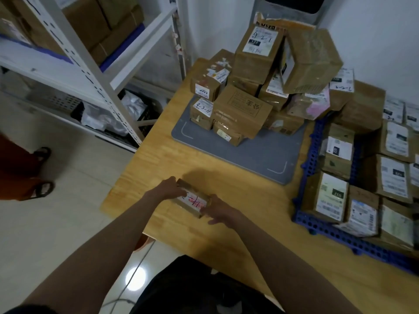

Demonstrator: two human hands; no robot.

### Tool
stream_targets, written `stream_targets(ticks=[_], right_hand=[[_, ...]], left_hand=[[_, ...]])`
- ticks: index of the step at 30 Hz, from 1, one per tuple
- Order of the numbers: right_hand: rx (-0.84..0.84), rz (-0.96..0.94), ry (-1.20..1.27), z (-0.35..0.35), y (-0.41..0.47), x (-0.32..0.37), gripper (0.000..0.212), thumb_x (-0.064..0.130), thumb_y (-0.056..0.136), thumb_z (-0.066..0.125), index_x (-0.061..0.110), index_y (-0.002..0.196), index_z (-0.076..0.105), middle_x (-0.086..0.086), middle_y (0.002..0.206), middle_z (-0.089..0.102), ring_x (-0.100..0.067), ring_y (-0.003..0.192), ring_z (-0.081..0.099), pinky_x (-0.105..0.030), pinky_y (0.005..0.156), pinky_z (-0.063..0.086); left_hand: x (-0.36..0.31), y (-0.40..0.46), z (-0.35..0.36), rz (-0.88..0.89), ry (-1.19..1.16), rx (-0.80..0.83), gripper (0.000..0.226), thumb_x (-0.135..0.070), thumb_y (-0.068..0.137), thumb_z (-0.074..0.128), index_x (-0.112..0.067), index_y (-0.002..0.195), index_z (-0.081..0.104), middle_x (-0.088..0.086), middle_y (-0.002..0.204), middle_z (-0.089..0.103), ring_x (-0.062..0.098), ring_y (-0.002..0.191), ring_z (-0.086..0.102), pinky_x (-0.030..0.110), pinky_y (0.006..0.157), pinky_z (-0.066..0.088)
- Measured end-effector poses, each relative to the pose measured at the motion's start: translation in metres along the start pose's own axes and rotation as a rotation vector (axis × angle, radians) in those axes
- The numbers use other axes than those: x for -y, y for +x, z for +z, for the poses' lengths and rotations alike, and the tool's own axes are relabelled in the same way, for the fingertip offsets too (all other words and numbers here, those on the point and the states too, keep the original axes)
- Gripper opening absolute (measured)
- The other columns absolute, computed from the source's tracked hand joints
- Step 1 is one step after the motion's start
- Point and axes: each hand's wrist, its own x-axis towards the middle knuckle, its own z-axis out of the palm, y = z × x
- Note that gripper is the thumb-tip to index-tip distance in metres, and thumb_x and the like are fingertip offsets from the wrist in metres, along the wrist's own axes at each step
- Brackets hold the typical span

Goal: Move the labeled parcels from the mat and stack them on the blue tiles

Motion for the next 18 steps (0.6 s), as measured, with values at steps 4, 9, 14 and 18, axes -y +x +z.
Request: stream_targets(ticks=[4, 9, 14, 18], right_hand=[[-0.103, -0.063, 0.237, -0.003, -0.007, -0.005, 0.074, 0.018, 0.086, 0.068, 0.009, 0.145, 0.024, -0.008, 0.118, 0.055, -0.021, 0.096, 0.057, -0.032, 0.074, 0.05], [-0.31, -0.12, 0.163, -0.057, -0.036, -0.012, 0.061, 0.018, 0.083, 0.07, 0.004, 0.136, 0.042, -0.018, 0.125, 0.058, -0.032, 0.113, 0.059, -0.046, 0.09, 0.055], [-0.542, -0.153, 0.281, -0.117, -0.076, -0.031, 0.013, 0.008, 0.075, 0.07, 0.001, 0.085, 0.071, -0.021, 0.089, 0.068, -0.028, 0.092, 0.067, -0.05, 0.082, 0.057], [-0.64, -0.116, 0.43, -0.164, -0.11, -0.054, 0.026, 0.011, 0.08, 0.075, -0.009, 0.096, 0.069, -0.02, 0.094, 0.07, -0.026, 0.09, 0.069, -0.045, 0.077, 0.061]], left_hand=[[-0.018, -0.002, 0.006, 0.059, 0.076, -0.005, 0.072, -0.029, 0.078, 0.077, -0.001, 0.134, 0.041, 0.017, 0.133, 0.048, 0.031, 0.114, 0.053, 0.038, 0.086, 0.049], [-0.074, -0.004, 0.001, 0.19, -0.01, 0.066, 0.054, -0.025, 0.076, 0.08, -0.01, 0.118, 0.05, 0.011, 0.104, 0.059, 0.023, 0.082, 0.059, 0.035, 0.066, 0.052], [-0.164, -0.016, 0.009, 0.493, 0.099, 0.08, 0.03, -0.025, 0.075, 0.08, -0.019, 0.1, 0.063, 0.001, 0.095, 0.065, 0.019, 0.091, 0.065, 0.027, 0.065, 0.051], [-0.241, -0.026, 0.025, 0.679, 0.193, 0.08, 0.048, -0.017, 0.07, 0.084, -0.009, 0.112, 0.063, 0.008, 0.108, 0.066, 0.025, 0.102, 0.064, 0.045, 0.087, 0.054]])
